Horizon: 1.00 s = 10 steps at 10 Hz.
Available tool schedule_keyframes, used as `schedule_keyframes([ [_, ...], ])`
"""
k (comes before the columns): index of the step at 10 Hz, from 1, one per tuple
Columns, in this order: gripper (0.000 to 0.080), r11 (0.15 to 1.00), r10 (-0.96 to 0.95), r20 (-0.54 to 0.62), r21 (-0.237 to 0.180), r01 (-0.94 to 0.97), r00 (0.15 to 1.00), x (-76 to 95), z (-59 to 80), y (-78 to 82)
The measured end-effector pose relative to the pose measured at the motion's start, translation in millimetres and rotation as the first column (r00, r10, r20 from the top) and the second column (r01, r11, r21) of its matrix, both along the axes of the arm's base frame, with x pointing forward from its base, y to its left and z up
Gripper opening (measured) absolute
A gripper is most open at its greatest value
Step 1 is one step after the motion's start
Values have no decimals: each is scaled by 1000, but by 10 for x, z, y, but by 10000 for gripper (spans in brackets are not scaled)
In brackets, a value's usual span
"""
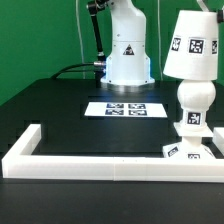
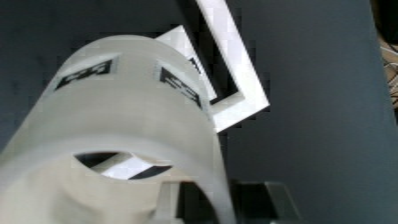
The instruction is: Assemble lamp
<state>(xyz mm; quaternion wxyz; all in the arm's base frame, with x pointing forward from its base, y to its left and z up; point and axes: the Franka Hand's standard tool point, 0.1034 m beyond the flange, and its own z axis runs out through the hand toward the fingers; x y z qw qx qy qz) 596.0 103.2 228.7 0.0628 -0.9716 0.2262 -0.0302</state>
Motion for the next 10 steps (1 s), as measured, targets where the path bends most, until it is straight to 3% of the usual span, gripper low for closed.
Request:
schedule_keyframes([
  [3, 45, 1000, 17, 19, -11, -16, 1000, 96, -120, -3],
  [7, 45, 1000, 16, 13, -13, -16, 1000, 85, -154, -6],
  [10, 45, 1000, 20, 8, -22, -20, 1000, 123, -306, -6],
])
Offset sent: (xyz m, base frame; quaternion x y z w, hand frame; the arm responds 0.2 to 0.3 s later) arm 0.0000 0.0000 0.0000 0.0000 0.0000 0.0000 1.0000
